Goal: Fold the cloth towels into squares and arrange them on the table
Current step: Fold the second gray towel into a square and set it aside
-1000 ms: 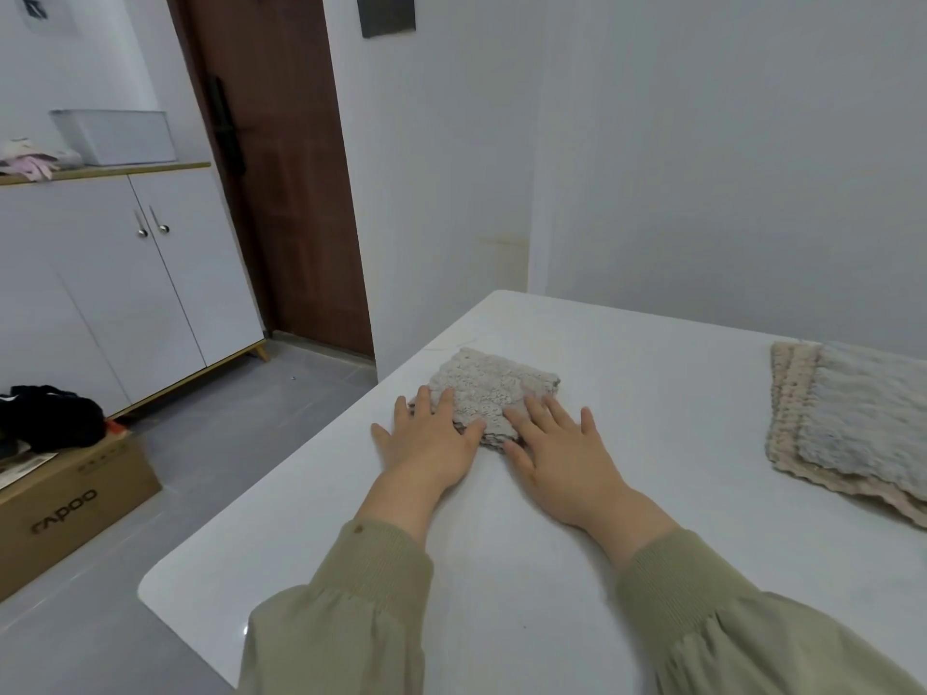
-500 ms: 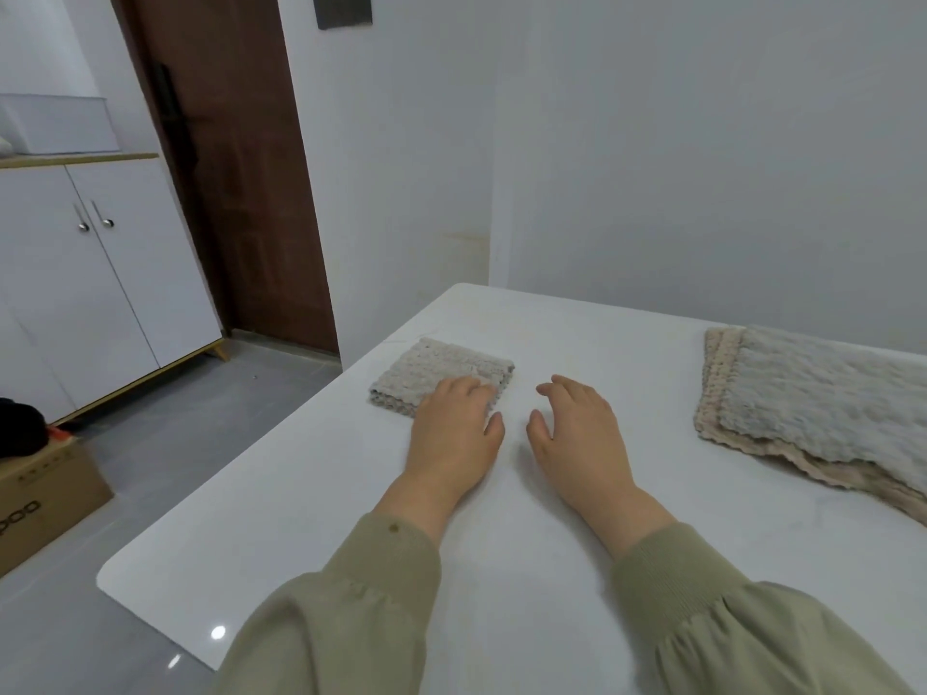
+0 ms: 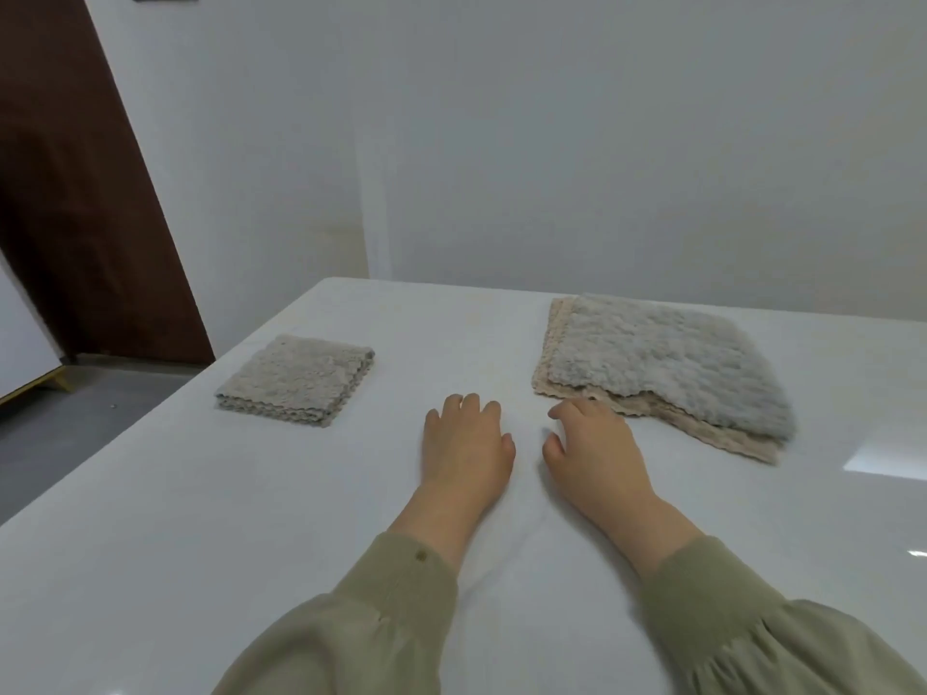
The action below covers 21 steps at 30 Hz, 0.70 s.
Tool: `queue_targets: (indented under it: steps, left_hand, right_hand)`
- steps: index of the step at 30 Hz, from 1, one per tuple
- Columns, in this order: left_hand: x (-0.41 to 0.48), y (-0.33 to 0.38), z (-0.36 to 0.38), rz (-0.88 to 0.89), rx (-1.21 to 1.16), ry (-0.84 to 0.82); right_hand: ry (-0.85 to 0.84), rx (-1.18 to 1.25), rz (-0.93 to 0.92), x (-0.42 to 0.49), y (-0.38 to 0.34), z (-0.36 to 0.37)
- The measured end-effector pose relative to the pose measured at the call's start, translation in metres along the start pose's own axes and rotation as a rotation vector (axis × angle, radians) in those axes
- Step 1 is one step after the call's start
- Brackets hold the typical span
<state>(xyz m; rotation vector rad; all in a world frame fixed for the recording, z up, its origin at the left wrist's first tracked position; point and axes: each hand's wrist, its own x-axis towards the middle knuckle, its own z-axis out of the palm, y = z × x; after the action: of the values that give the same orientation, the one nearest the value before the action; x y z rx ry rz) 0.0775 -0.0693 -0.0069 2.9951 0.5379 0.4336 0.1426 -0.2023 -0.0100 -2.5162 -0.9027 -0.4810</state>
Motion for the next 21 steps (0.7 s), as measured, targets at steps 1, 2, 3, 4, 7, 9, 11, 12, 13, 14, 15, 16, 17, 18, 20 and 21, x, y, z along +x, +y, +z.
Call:
queue_targets:
  steps: [1,2,3,4,7,9,11,12,13,14,15,16,17,18,20,21]
  left_hand:
    - [0.002,0.005,0.002,0.010,0.012,-0.016]
    - [0.004,0.009,0.005,0.019,0.017,-0.041]
    - [0.006,0.011,0.007,0.023,0.011,-0.079]
    - [0.008,0.012,0.009,0.021,-0.006,-0.127]
    - [0.012,0.010,0.014,0.008,-0.053,-0.246]
    - [0.012,0.007,0.016,0.014,-0.054,-0.263]
    - [0.011,0.006,0.015,0.017,-0.053,-0.261]
    - [0.011,0.007,0.016,0.015,-0.054,-0.257]
    - [0.011,0.007,0.015,0.012,-0.057,-0.251]
    - [0.012,0.007,0.016,0.008,-0.063,-0.244]
    - [0.012,0.007,0.016,0.006,-0.067,-0.238]
    - [0.012,0.007,0.016,0.005,-0.069,-0.233]
    - [0.013,0.007,0.016,0.004,-0.068,-0.229]
    - [0.013,0.007,0.017,0.004,-0.069,-0.225]
    - [0.013,0.007,0.017,0.003,-0.076,-0.214]
    - [0.014,0.007,0.018,0.002,-0.079,-0.209]
  right_hand:
    - [0.017,-0.003,0.022,-0.001,0.009,-0.003]
    - [0.038,-0.006,0.046,-0.001,0.017,-0.005]
    - [0.067,-0.007,0.069,0.001,0.023,-0.006]
    - [0.100,-0.001,0.094,0.004,0.030,-0.006]
    - [0.208,0.015,0.139,0.018,0.042,-0.003]
    - [0.282,-0.003,0.114,0.026,0.047,0.001]
    - [0.318,-0.027,0.106,0.032,0.050,0.005]
    - [0.328,-0.034,0.111,0.035,0.051,0.006]
    - [0.336,-0.036,0.122,0.038,0.051,0.008]
    - [0.341,-0.038,0.131,0.041,0.051,0.010]
    - [0.339,-0.041,0.137,0.044,0.051,0.011]
    - [0.332,-0.048,0.141,0.046,0.051,0.013]
    - [0.320,-0.057,0.149,0.049,0.050,0.014]
    - [0.306,-0.069,0.158,0.051,0.050,0.016]
    - [0.273,-0.092,0.181,0.055,0.051,0.017]
    - [0.263,-0.099,0.199,0.057,0.052,0.018]
